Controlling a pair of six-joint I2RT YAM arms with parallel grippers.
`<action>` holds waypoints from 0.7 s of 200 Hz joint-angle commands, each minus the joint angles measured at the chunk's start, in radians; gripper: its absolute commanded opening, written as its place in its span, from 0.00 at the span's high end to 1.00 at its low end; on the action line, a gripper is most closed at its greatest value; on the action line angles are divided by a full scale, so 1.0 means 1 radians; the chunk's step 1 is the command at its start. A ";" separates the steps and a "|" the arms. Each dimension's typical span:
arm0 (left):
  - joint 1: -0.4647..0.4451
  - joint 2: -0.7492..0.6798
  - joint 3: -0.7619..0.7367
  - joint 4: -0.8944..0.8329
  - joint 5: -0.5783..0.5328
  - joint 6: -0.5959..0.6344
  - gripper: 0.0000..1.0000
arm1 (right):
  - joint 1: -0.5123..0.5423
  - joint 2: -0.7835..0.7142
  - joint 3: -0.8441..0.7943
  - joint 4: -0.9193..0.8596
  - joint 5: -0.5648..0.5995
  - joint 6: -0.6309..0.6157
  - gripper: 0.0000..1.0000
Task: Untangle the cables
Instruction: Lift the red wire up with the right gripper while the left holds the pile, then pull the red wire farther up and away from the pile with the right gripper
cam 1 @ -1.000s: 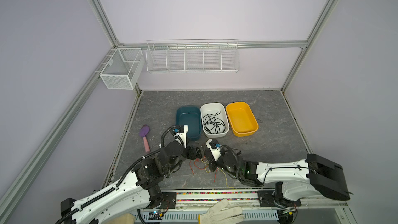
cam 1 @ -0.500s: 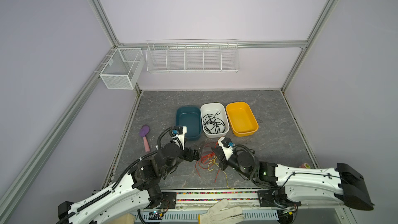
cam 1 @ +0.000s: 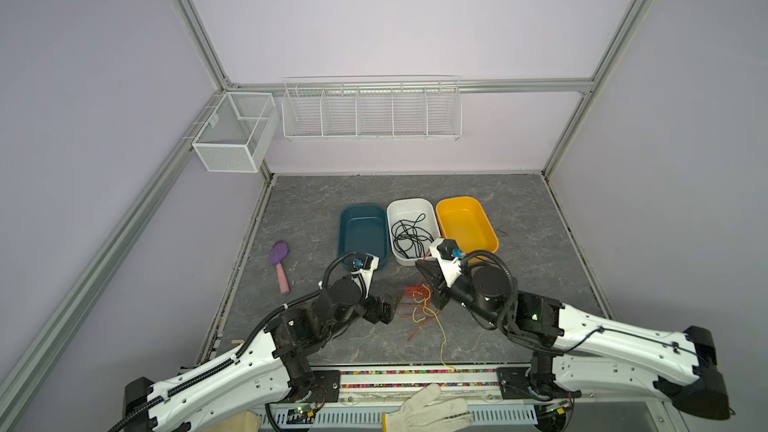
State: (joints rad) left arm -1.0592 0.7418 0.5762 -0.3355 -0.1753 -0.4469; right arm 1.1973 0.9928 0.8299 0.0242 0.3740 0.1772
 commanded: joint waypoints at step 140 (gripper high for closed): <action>0.005 0.094 -0.171 0.338 0.148 -0.017 0.27 | -0.022 -0.054 0.250 -0.168 -0.232 0.034 0.93</action>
State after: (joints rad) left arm -1.0592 0.8288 0.4236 -0.0570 -0.0269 -0.4484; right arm 1.1793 0.9714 1.0470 -0.1535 0.1848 0.1944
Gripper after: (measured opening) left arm 0.767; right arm 0.071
